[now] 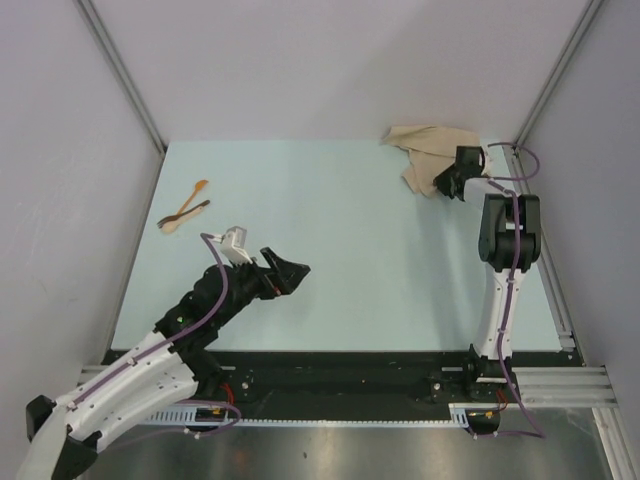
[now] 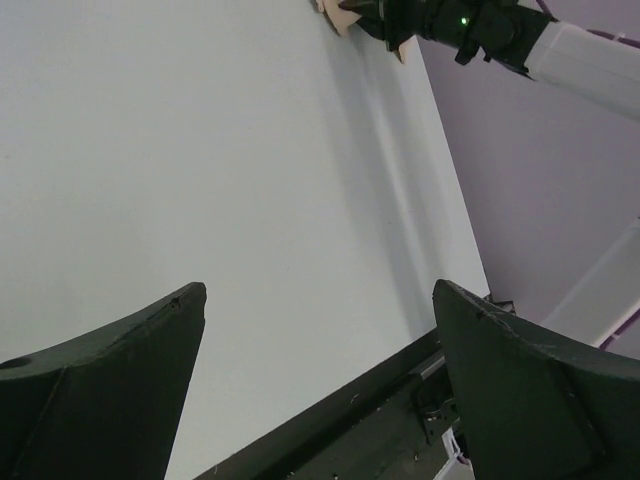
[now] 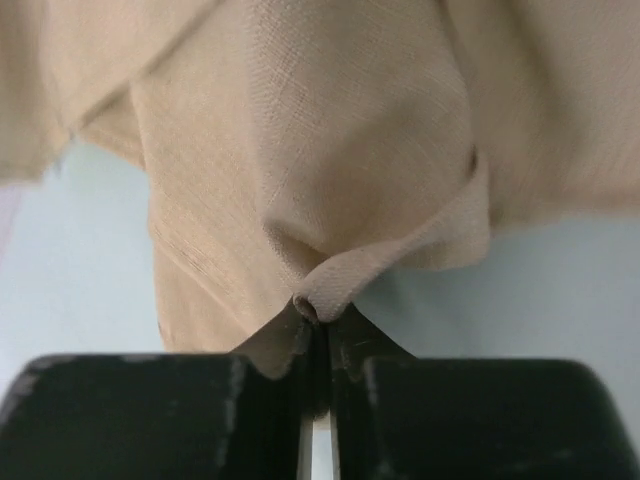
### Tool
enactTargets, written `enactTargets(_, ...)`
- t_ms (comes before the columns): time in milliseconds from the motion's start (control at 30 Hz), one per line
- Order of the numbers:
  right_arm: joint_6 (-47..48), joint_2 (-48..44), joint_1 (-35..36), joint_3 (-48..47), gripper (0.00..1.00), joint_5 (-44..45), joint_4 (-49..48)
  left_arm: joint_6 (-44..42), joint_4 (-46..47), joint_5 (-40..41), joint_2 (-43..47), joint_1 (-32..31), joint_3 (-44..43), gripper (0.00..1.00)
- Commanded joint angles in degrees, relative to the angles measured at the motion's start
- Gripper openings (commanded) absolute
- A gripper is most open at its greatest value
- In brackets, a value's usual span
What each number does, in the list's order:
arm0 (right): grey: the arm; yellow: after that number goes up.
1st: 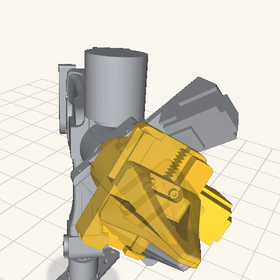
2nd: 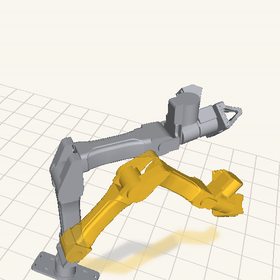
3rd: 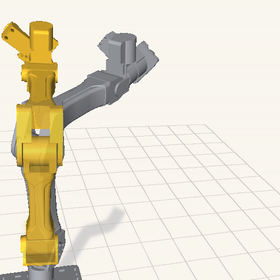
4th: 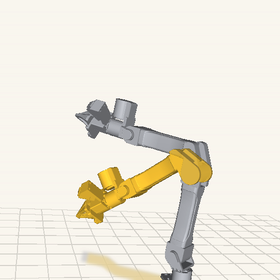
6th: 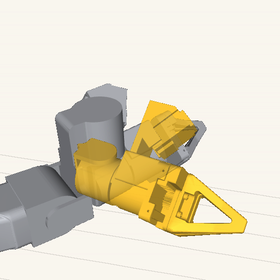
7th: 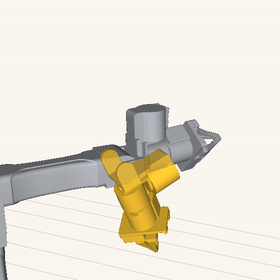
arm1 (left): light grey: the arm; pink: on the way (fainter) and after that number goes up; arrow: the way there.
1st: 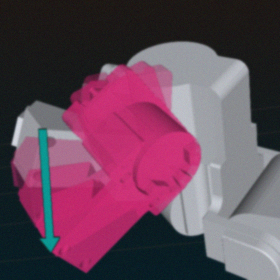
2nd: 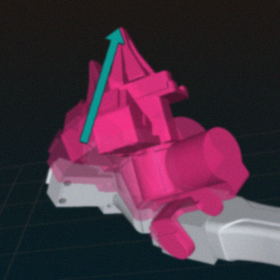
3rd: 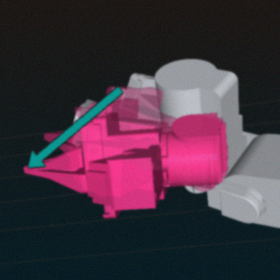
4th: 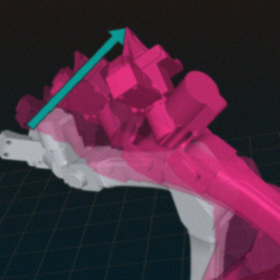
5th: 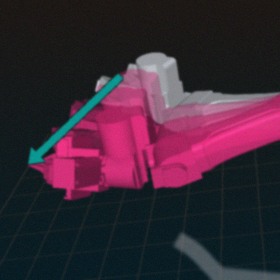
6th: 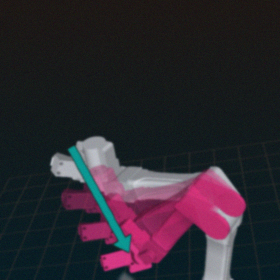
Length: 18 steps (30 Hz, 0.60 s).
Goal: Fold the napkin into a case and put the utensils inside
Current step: Move the crumpled napkin to the center of the board.
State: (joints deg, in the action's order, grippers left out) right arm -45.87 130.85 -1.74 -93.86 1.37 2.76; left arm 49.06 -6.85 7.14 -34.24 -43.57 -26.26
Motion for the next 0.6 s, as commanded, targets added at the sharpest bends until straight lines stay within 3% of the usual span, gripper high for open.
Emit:
enactTargets(0,4.54,-11.81,5.59,11.19,0.02,-8.92,3.47,-1.86,-7.09,1.03,-2.58,0.33,-7.22,1.0)
enactTargets(167,14.04,-30.36,16.47,28.1,0.0,-21.36,4.79,-4.93,-11.77,-0.63,-6.88,0.68,-11.0,1.0)
enactTargets(267,14.06,-39.77,20.89,39.25,0.0,-26.39,7.08,-4.94,-16.34,0.25,-9.87,1.12,-13.37,1.0)
enactTargets(467,7.56,-62.78,23.62,63.49,0.0,-23.79,7.69,-3.01,-16.79,-0.28,-19.53,2.44,-15.57,1.0)
enactTargets(567,5.79,-73.52,24.33,70.55,0.25,-28.42,4.98,-3.61,-14.61,-0.98,-27.0,3.14,-18.03,1.0)
